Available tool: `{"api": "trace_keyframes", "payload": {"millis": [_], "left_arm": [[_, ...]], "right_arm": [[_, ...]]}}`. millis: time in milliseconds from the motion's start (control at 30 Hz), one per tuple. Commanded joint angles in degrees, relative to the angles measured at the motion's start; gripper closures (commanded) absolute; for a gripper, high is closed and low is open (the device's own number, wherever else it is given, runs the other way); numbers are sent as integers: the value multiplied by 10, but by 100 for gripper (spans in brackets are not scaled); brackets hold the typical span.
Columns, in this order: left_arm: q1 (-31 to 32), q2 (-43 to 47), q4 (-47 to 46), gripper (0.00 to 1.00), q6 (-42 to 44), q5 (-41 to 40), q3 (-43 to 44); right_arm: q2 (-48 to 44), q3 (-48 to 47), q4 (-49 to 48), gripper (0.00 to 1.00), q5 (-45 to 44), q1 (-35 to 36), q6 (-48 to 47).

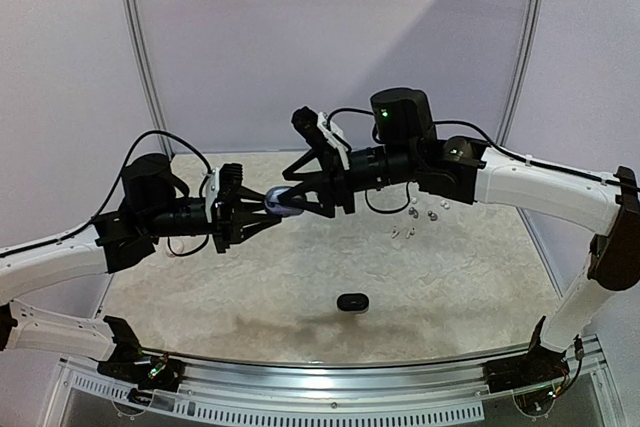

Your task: Insert the wireless bluetooth earbuds into the charging case

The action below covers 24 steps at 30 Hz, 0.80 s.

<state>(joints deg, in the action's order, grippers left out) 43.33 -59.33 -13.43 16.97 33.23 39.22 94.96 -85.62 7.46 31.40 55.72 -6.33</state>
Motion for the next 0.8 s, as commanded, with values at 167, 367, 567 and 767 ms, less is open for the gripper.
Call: {"api": "trace_keyframes", "payload": {"millis": [167,367,567,767], "left_arm": [[11,18,-20,100,-28,43,-13],[11,15,-59,100,-80,46,-31],[9,7,-75,100,-150,28,-40],[2,-3,-66,100,-212,9,-47]], "right_arm": [[27,-14,10,43,-34,-17,28],[34,-13,20,44,-41,-17,31],[41,-20,28,44,-33,-22,36],[46,-43,45,42,25,-27,24]]}}
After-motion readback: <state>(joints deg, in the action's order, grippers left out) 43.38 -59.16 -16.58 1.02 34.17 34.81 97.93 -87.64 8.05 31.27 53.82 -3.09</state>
